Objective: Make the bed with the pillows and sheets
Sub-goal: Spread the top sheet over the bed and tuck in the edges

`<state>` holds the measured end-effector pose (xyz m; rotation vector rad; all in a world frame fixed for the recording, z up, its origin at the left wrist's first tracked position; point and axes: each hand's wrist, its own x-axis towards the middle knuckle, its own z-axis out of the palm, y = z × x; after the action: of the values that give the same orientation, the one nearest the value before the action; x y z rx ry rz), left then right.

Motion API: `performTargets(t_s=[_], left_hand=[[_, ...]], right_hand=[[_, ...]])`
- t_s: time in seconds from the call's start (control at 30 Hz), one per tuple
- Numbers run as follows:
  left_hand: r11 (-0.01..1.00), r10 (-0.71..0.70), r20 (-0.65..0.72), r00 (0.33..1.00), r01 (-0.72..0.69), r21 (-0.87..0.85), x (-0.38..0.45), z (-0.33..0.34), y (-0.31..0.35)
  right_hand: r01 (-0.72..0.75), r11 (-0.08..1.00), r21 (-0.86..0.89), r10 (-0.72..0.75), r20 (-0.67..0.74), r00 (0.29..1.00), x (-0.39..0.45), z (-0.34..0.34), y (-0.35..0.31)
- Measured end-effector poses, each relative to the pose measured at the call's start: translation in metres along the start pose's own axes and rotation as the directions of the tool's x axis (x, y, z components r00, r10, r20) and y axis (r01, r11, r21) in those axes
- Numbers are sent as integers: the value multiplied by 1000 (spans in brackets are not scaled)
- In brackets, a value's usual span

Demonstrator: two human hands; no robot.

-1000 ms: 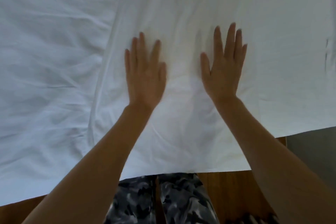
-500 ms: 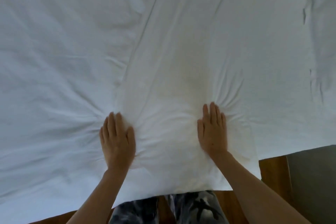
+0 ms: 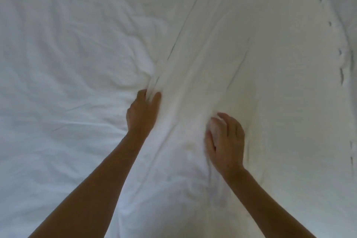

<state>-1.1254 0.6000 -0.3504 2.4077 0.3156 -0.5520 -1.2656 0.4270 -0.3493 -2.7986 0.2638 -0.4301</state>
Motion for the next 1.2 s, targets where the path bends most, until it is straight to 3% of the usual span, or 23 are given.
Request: performTargets(t_s=[0.13, 0.27, 0.33, 0.4, 0.47, 0.63, 0.77, 0.87, 0.97, 1.03, 1.1, 1.2], left_hand=[[984, 10, 85, 996, 5, -177, 62, 16, 53], [985, 57, 104, 993, -39, -166, 87, 30, 68], [985, 76, 118, 990, -57, -162, 92, 34, 66], [983, 106, 143, 984, -82, -164, 94, 37, 66], [976, 168, 152, 974, -143, -163, 95, 38, 66], [954, 251, 154, 956, -217, -205, 91, 32, 67], [923, 304, 92, 948, -269, -276, 95, 11, 62], [869, 359, -121, 926, -378, -320, 104, -34, 42], [865, 322, -312, 894, -412, -286, 117, -79, -7], [932, 158, -284, 946, -238, -274, 129, -88, -48], [978, -24, -139, 990, -5, -206, 141, -88, -74], [966, -69, -17, 997, 62, -253, 147, -90, -73]], right_hand=[[47, 999, -13, -48, -37, 998, 134, 16, 5], [-47, 975, -217, 78, 135, 988, 249, 36, -7], [-218, 936, -275, 291, 261, 921, 289, 50, -9], [-435, 865, -250, 501, 376, 779, 309, 62, -12], [-485, 836, -257, 548, 436, 714, 312, 76, -16], [-476, 838, -267, 546, 413, 729, 310, 101, -20], [-568, 821, -54, 542, 383, 748, 309, 106, -34], [-492, 862, 121, 420, 374, 827, 327, 98, -79], [-275, 951, 140, 205, 379, 902, 341, 105, -145], [-150, 985, 88, 86, 506, 858, 324, 138, -177], [-55, 998, -26, 59, 623, 780, 288, 176, -195], [-4, 994, -113, 62, 513, 856, 247, 186, -195]])
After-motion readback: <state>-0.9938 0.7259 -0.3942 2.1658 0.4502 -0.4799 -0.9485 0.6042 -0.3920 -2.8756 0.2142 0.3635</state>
